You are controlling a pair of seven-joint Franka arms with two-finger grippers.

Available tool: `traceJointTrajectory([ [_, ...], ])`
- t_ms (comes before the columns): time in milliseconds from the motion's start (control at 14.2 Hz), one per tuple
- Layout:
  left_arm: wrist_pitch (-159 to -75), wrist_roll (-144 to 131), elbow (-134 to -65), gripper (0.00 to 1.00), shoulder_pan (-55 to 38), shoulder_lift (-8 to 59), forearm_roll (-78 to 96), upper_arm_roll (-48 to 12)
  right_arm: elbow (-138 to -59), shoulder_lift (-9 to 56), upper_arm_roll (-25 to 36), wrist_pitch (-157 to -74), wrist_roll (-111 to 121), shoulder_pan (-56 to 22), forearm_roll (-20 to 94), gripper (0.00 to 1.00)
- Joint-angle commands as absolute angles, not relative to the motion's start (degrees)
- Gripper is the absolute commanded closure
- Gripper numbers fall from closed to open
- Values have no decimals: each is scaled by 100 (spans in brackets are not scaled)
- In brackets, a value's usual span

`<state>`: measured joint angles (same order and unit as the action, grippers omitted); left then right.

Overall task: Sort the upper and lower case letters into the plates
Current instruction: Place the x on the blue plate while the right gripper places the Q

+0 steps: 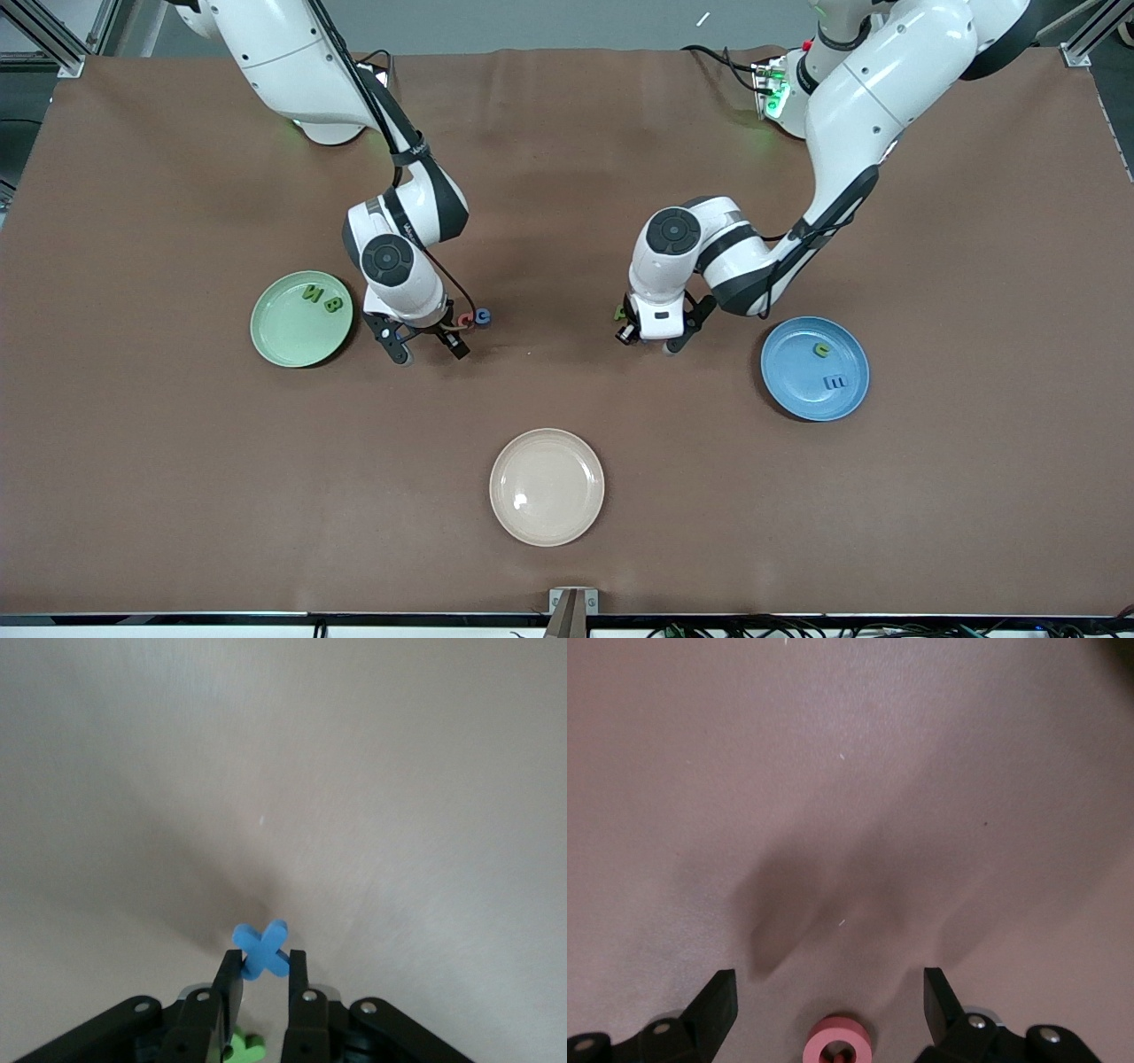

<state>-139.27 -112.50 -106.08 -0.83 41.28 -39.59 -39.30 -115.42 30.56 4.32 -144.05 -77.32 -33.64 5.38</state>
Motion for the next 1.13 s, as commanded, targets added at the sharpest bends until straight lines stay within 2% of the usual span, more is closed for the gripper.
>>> traceJointTrajectory([
  [0, -13790, -11224, -10758, 85, 254, 3771, -4017, -4051, -11496, 3085, 483, -14396, -7866, -3507, 510, 19],
  [212, -13369, -10541, -10959, 85, 850, 3543, -4017, -4244, -11522, 3111, 483, -14396, -7875, -3603, 518, 30],
  [565, -13009, -9162, -11434, 85, 2853, 3516, -4017, -5403, -11558, 3111, 483, -14379, -8077, -3762, 519, 37],
  [776, -12885, -8352, -11689, 85, 3619, 3516, -4017, -5660, -11558, 3111, 483, -14370, -8104, -3797, 519, 48],
  [917, -12885, -7991, -11838, 85, 3849, 3524, -4078, -5660, -11566, 3111, 483, -14370, -8104, -3797, 519, 61],
  [1058, -12928, -7692, -11848, 85, 3929, 3586, -4166, -5634, -11566, 3103, 483, -14344, -8104, -3771, 519, 85],
])
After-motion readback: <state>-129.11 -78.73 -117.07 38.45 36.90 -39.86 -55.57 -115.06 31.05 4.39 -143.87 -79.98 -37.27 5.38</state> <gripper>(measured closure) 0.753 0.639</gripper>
